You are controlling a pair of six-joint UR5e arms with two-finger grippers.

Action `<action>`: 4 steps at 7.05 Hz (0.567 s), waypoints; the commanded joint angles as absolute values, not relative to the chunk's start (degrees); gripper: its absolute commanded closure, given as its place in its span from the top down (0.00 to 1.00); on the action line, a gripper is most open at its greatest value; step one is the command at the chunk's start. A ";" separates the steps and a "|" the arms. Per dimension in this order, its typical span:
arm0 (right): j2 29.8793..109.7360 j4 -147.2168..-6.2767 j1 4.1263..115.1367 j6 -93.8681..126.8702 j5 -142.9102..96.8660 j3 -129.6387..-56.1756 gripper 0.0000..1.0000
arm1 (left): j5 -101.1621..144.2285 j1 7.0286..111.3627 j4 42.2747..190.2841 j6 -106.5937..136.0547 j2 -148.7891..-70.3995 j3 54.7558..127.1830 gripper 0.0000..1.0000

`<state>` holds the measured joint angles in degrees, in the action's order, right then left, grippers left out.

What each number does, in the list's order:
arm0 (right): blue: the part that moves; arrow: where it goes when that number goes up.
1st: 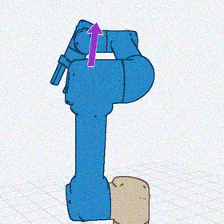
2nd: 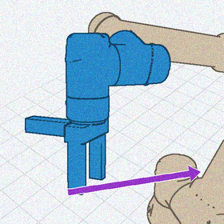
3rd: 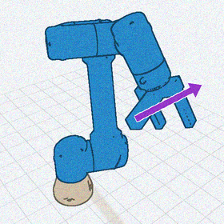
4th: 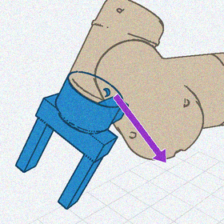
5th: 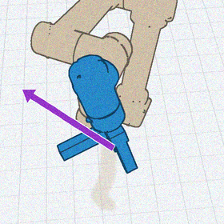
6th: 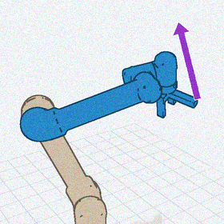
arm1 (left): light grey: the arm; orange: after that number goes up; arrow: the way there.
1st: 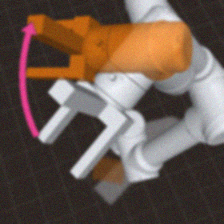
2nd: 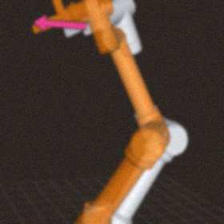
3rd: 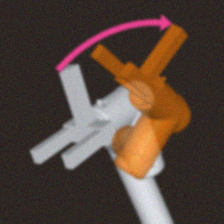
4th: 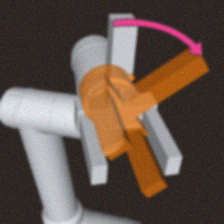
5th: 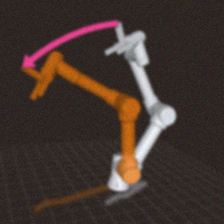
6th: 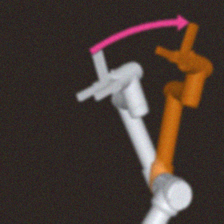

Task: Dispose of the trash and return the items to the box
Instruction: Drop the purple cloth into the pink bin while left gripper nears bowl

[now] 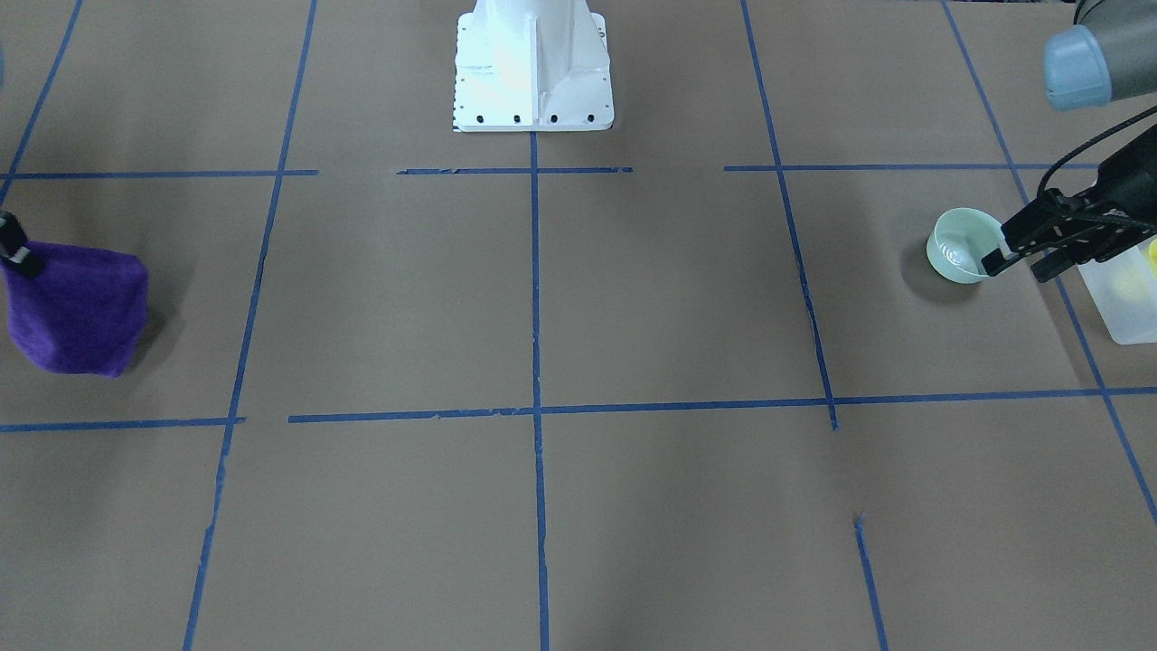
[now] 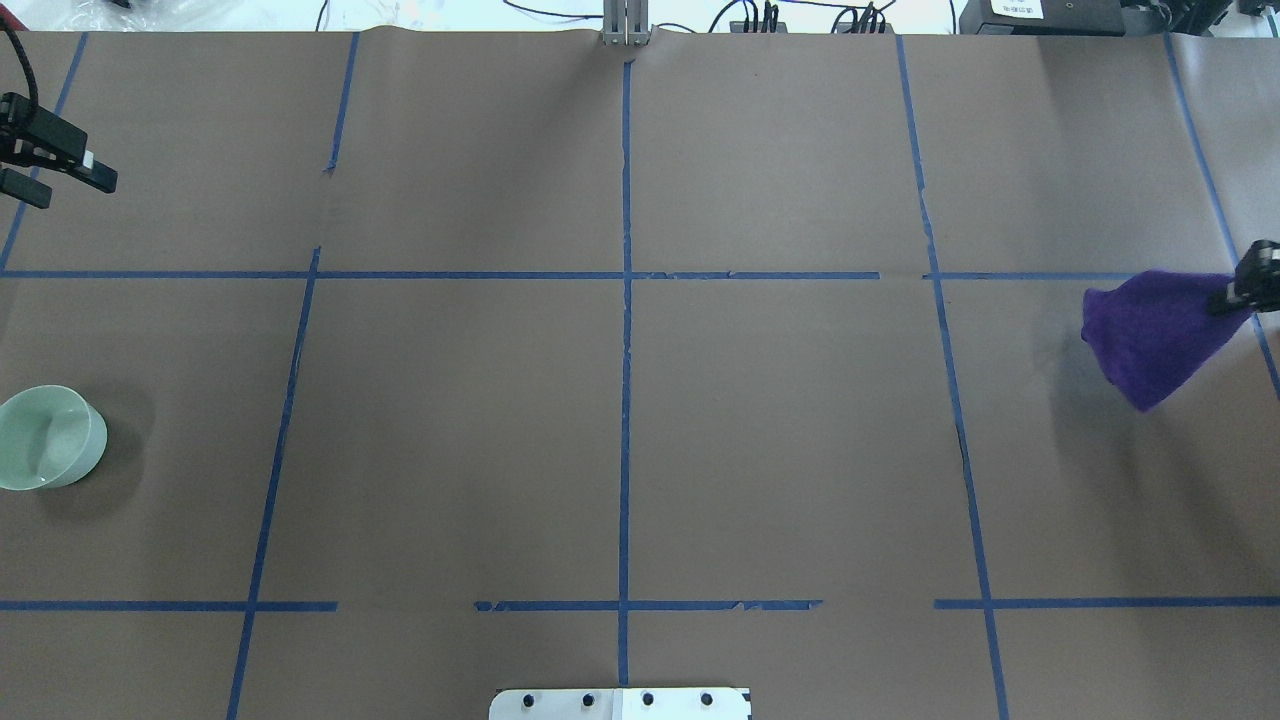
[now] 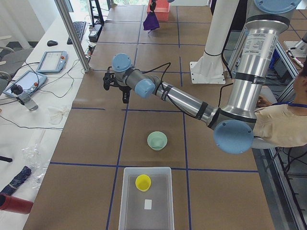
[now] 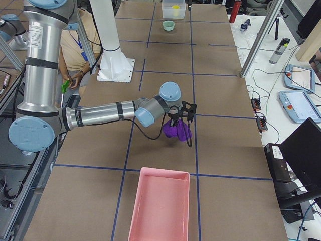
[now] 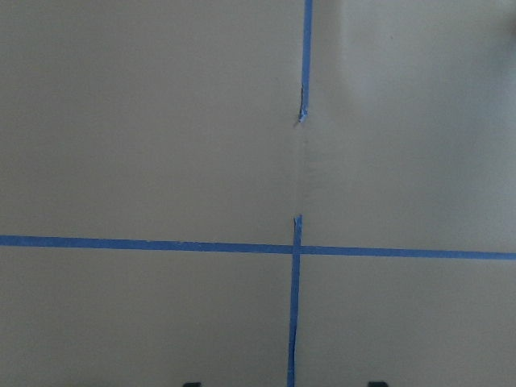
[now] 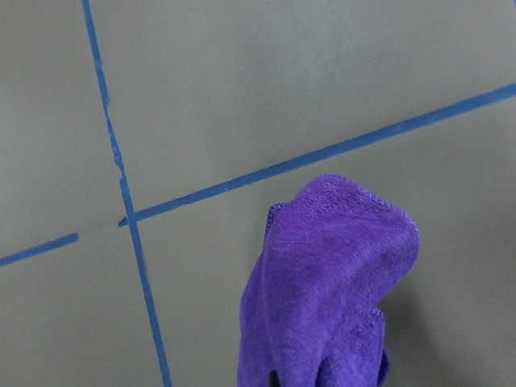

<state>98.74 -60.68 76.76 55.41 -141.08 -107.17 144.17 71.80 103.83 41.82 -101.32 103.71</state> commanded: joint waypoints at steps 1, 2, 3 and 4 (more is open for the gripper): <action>102.81 -61.43 91.53 43.68 -146.16 -106.62 0.00 | 144.14 70.84 105.64 41.84 -100.82 103.44 0.88; 103.09 -69.27 98.02 29.93 -145.73 -106.44 0.00 | 143.97 70.75 106.08 41.23 -100.46 103.01 0.88; 102.40 -79.70 102.70 13.09 -142.16 -106.35 0.00 | 143.96 70.75 106.08 41.13 -100.20 103.01 0.88; 99.70 -91.20 106.83 -4.74 -135.42 -105.74 0.00 | 143.96 70.75 106.52 40.61 -98.54 103.01 0.88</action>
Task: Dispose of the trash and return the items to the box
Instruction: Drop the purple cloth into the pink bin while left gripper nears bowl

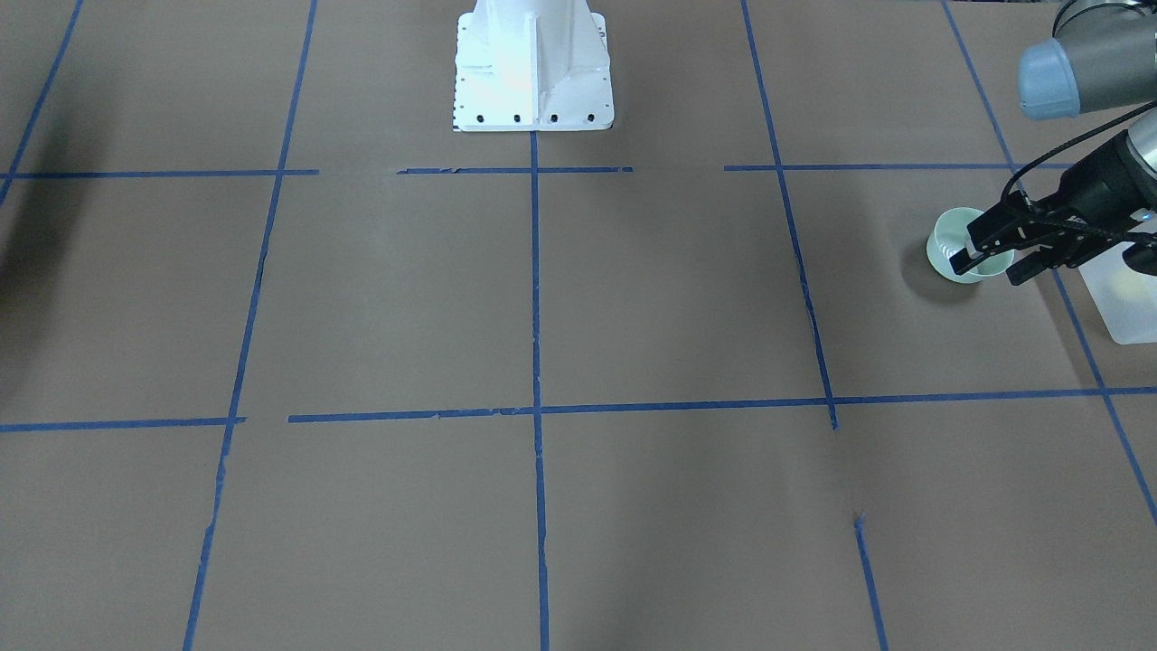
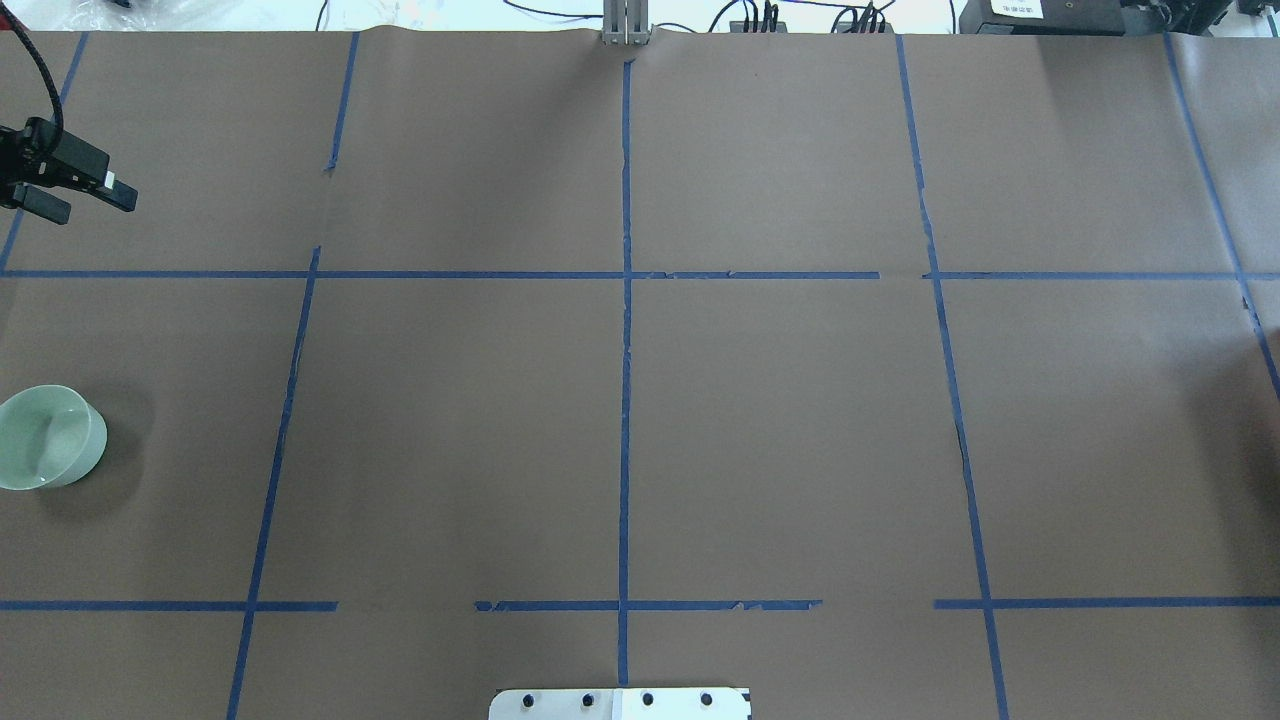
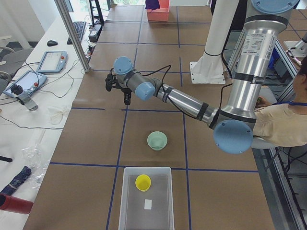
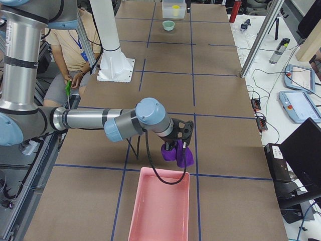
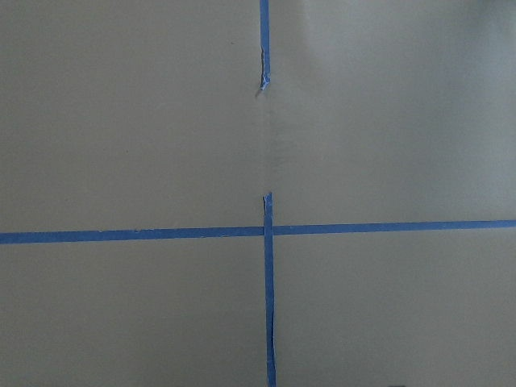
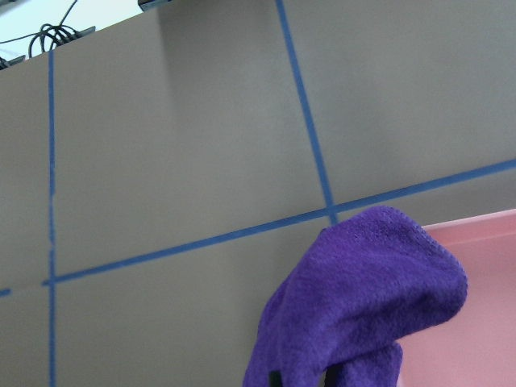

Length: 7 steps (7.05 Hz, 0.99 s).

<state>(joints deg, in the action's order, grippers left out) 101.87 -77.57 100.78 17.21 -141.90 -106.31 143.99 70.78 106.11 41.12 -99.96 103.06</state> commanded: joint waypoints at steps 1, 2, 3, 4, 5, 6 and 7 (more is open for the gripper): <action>97.67 -94.80 107.74 -16.41 -128.39 -103.47 0.00 | 143.09 70.75 108.61 39.65 -96.52 103.01 0.88; 97.65 -94.22 108.28 -21.57 -127.54 -98.05 0.00 | 136.65 70.75 109.59 39.20 -94.94 103.62 0.88; 97.65 -93.96 108.19 -22.84 -127.62 -92.69 0.00 | 132.58 69.97 109.51 39.11 -94.31 103.01 0.88; 97.99 -89.52 107.93 -22.68 -127.97 -87.16 0.00 | 132.19 68.57 109.42 39.29 -91.96 103.62 0.88; 98.09 -81.38 105.32 -21.98 -128.40 -80.31 0.00 | 130.27 64.73 109.34 39.46 -90.19 103.10 0.88; 97.74 -77.12 102.86 -20.32 -129.28 -77.46 0.45 | 128.77 62.86 109.34 39.72 -89.31 103.10 0.89; 97.56 -76.65 101.44 -17.61 -130.24 -77.52 0.99 | 128.67 62.41 109.95 38.51 -85.90 103.36 0.89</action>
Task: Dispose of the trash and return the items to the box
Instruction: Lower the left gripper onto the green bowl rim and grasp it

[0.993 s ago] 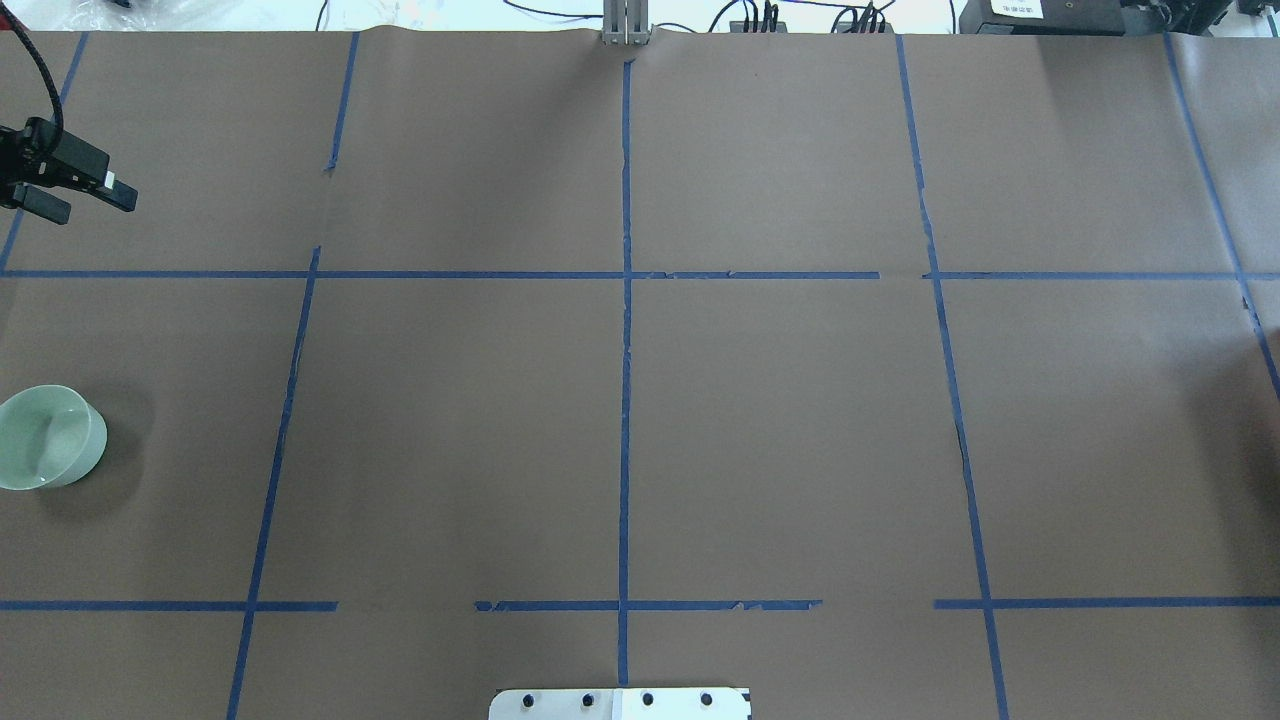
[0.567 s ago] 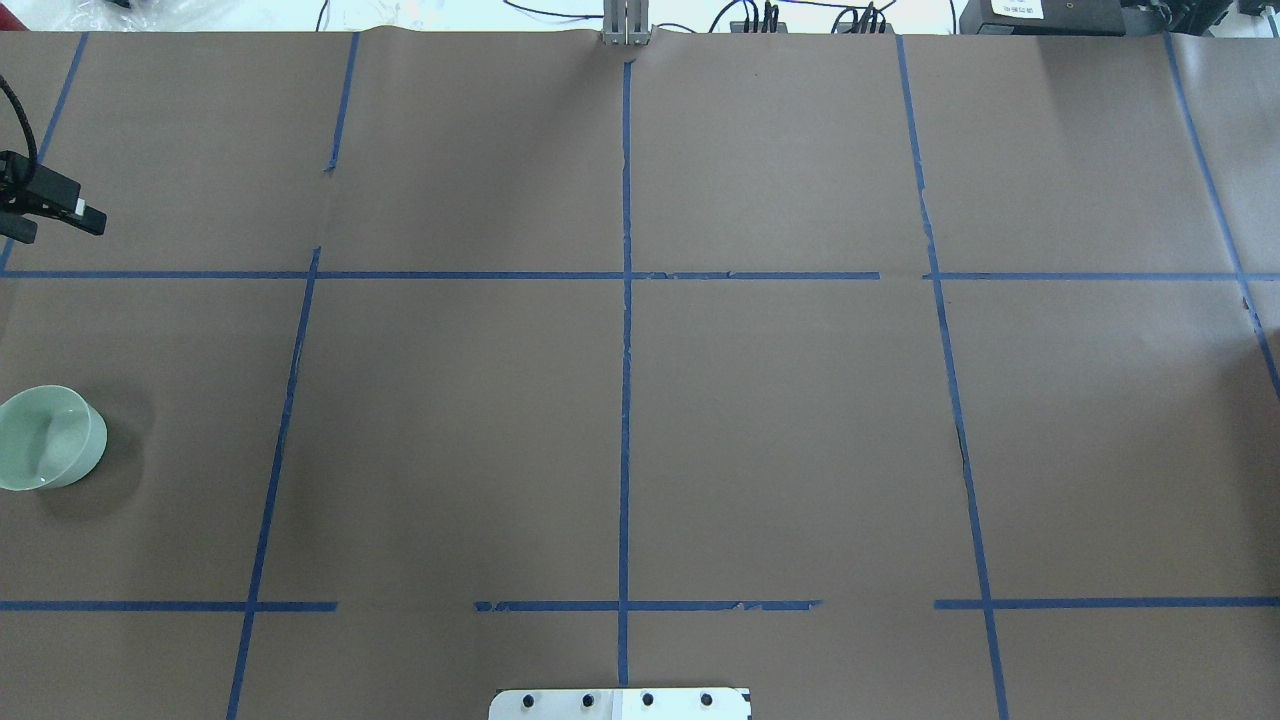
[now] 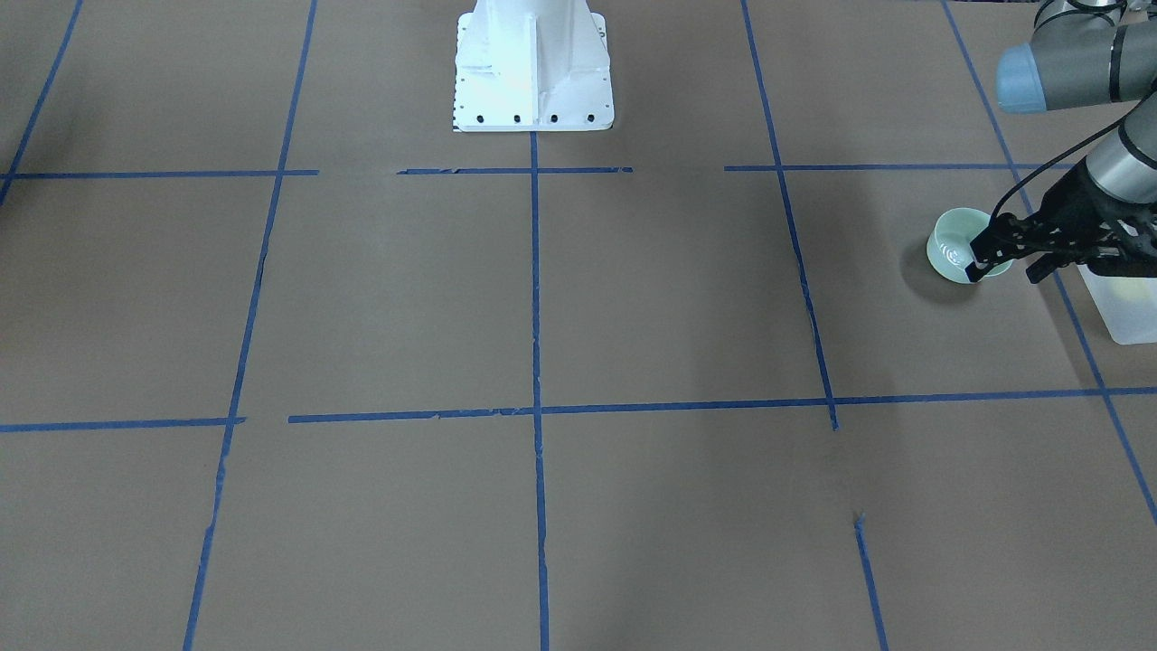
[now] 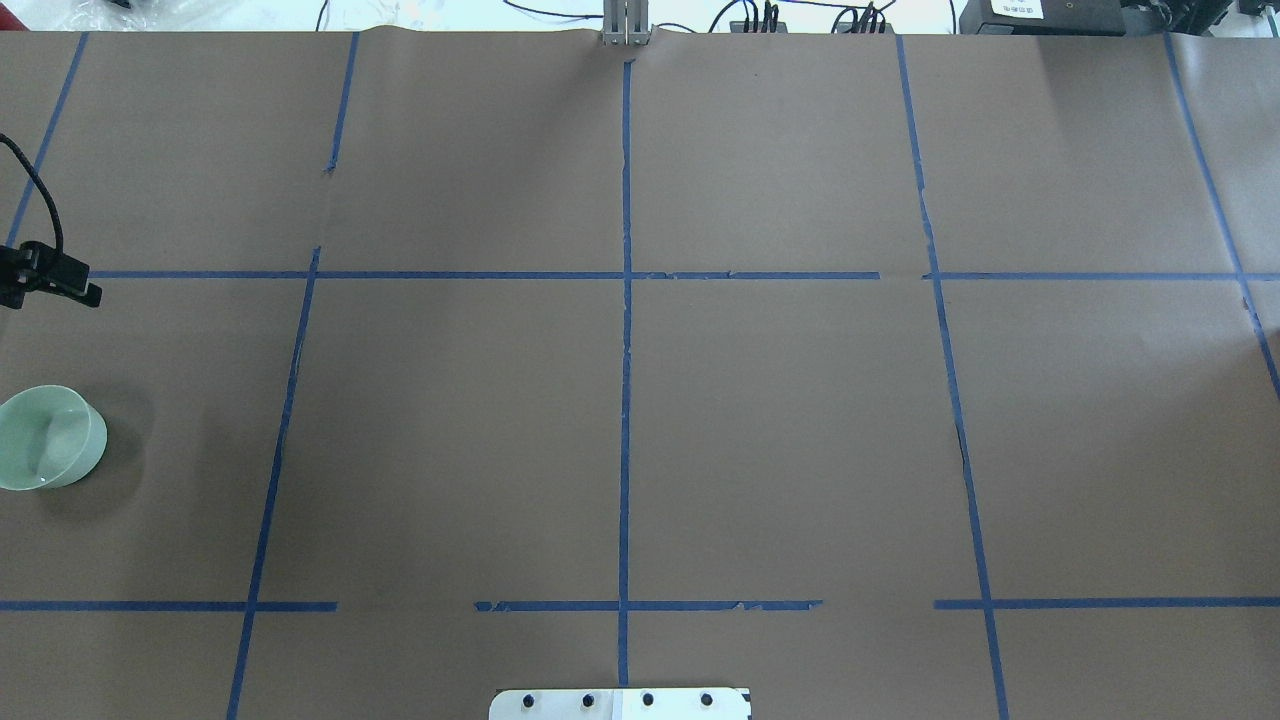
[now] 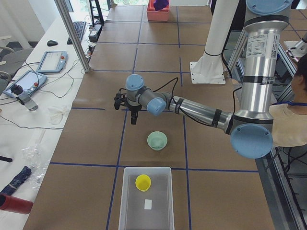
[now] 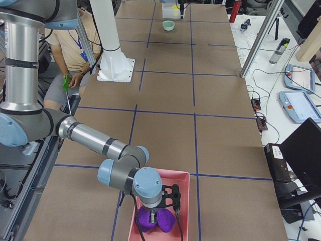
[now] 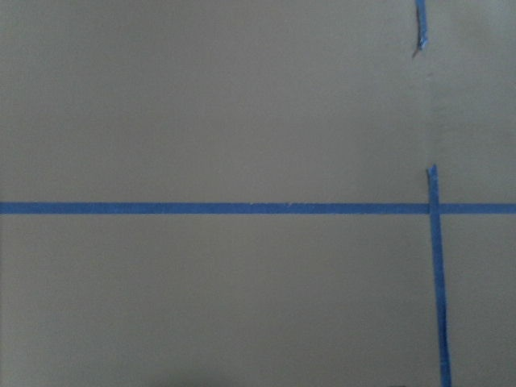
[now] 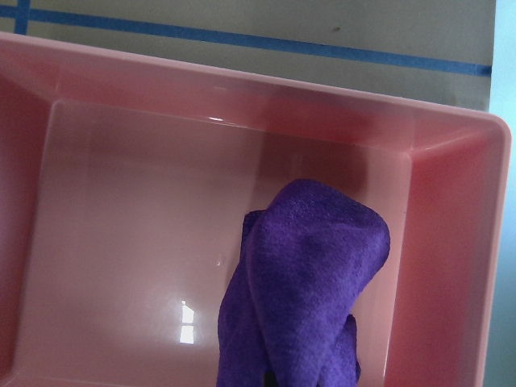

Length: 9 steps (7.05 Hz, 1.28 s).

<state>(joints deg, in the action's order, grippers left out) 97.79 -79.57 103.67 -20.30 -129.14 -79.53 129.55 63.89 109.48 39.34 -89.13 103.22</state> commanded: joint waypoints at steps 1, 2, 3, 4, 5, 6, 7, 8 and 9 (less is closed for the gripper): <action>97.21 -76.38 100.38 -17.32 -131.99 -77.78 1.00 | 128.76 62.40 112.82 34.49 -82.56 103.01 0.90; 96.60 -74.38 99.15 -15.23 -132.62 -78.13 1.00 | 128.76 62.05 113.72 35.15 -82.44 102.75 0.91; 94.50 -72.96 97.49 -11.46 -134.28 -78.31 1.00 | 128.93 60.14 114.08 36.11 -82.44 101.26 0.91; 91.87 -72.78 95.38 -7.77 -140.82 -79.01 1.00 | 128.85 56.20 114.17 39.78 -82.79 101.16 0.91; 89.41 -72.77 93.97 -3.91 -141.41 -80.41 1.00 | 128.67 52.77 116.78 43.03 -82.97 100.38 0.91; 88.78 -72.69 93.43 -3.26 -141.33 -80.59 1.00 | 128.67 50.99 121.24 44.46 -82.97 97.33 0.91; 88.77 -72.69 93.43 -2.99 -141.59 -80.86 1.00 | 128.50 49.93 125.47 45.17 -82.97 94.34 0.85; 88.77 -72.69 93.34 -1.68 -141.94 -81.73 1.00 | 127.63 49.92 126.29 45.35 -82.97 94.22 0.46; 88.77 -72.69 92.82 0.33 -141.94 -82.17 1.00 | 127.62 50.01 126.21 45.35 -82.97 95.00 0.00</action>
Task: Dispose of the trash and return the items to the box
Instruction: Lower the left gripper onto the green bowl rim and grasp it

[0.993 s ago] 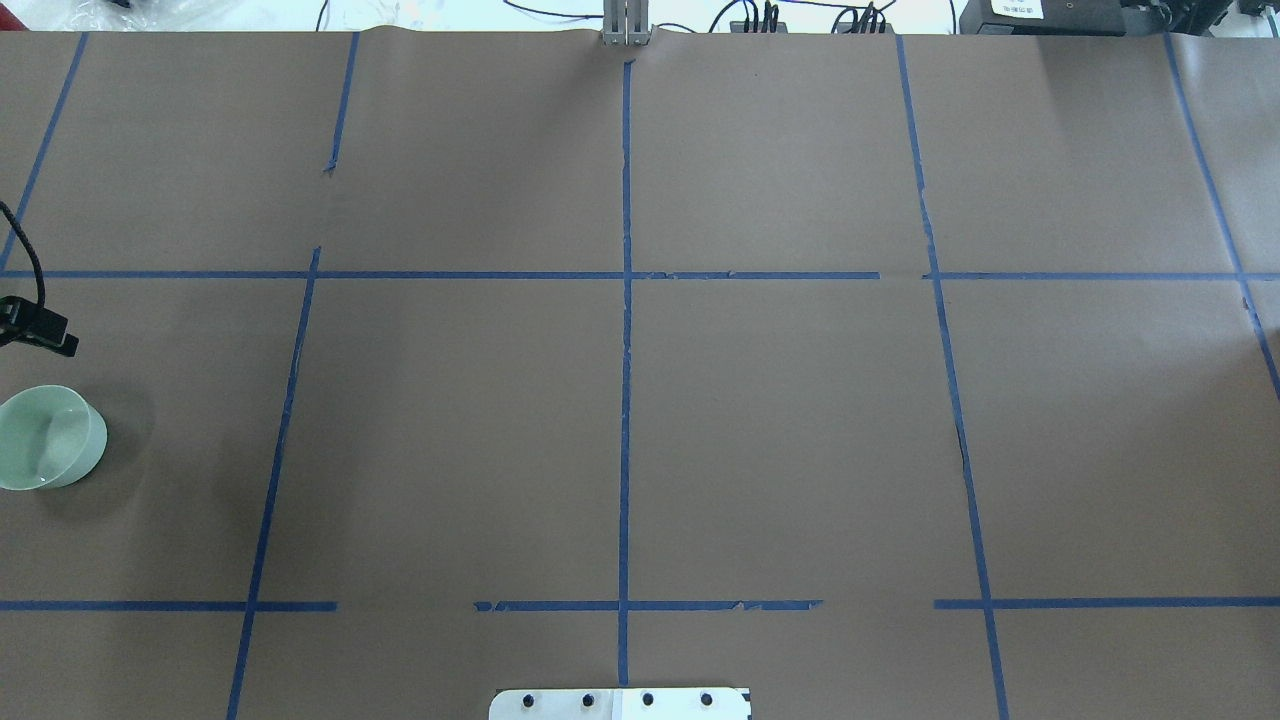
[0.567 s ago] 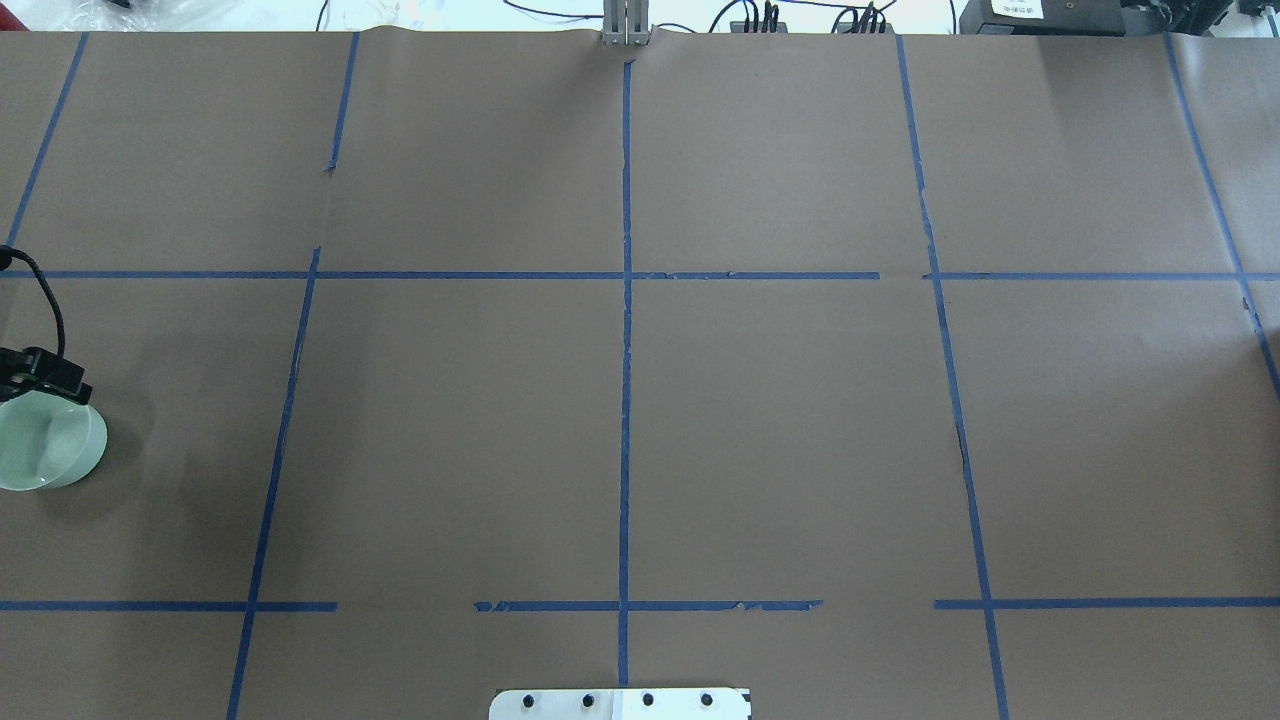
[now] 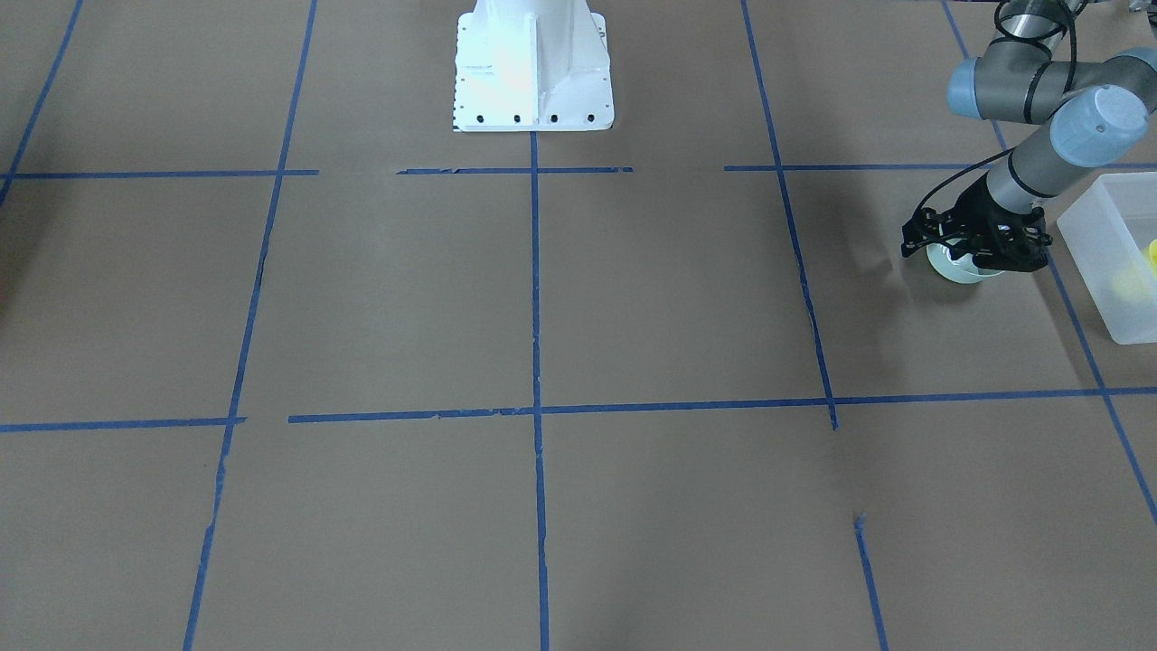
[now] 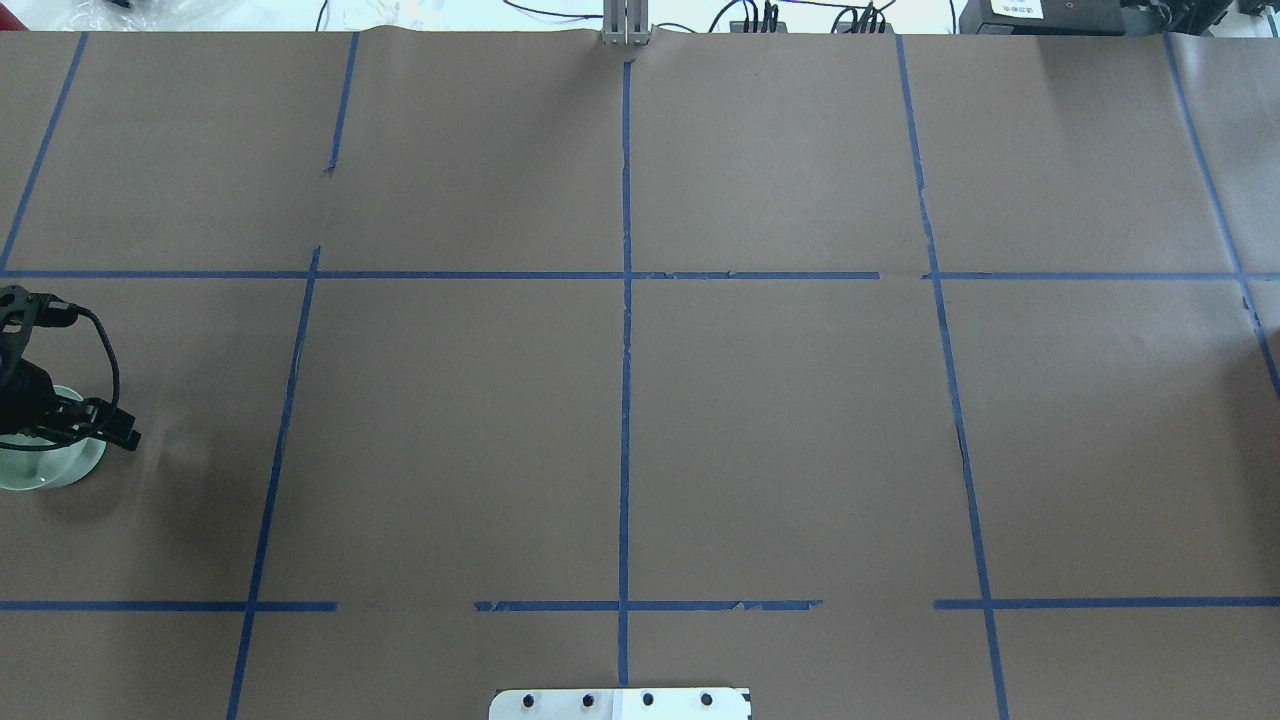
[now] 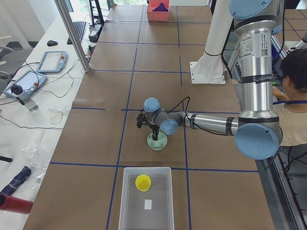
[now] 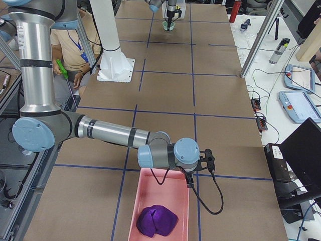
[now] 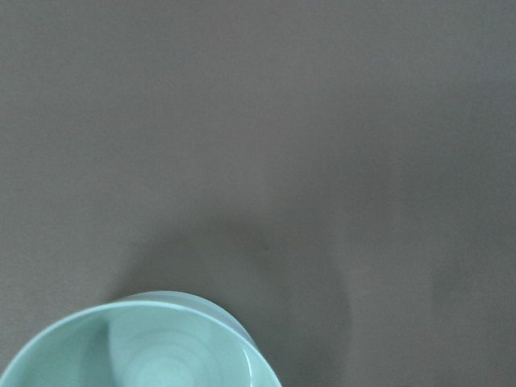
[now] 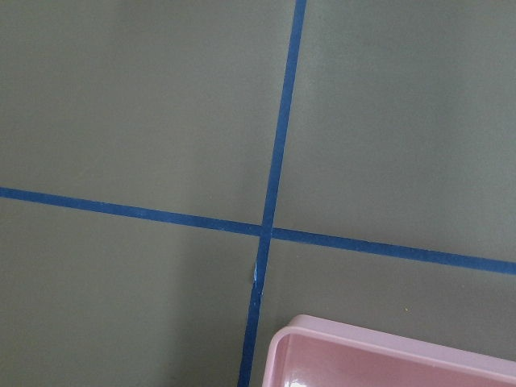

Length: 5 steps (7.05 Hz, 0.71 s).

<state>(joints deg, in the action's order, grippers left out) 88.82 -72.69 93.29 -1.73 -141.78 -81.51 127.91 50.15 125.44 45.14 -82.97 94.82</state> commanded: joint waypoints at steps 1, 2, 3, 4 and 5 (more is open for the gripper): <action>88.77 -72.60 92.81 0.35 -141.94 -82.26 1.00 | 127.62 50.27 126.21 45.35 -82.79 96.66 0.00; 88.86 -72.60 92.81 0.35 -141.94 -82.27 1.00 | 127.53 50.36 126.21 45.35 -82.27 97.90 0.00; 89.03 -72.68 92.81 0.35 -142.03 -82.27 1.00 | 126.75 50.36 126.30 45.35 -81.57 98.61 0.00; 89.12 -72.69 92.81 0.53 -142.47 -82.70 1.00 | 127.00 51.23 125.86 45.35 -80.78 102.88 0.00; 88.86 -72.60 92.46 2.53 -144.47 -84.97 1.00 | 127.18 52.89 125.69 44.83 -77.29 107.79 0.00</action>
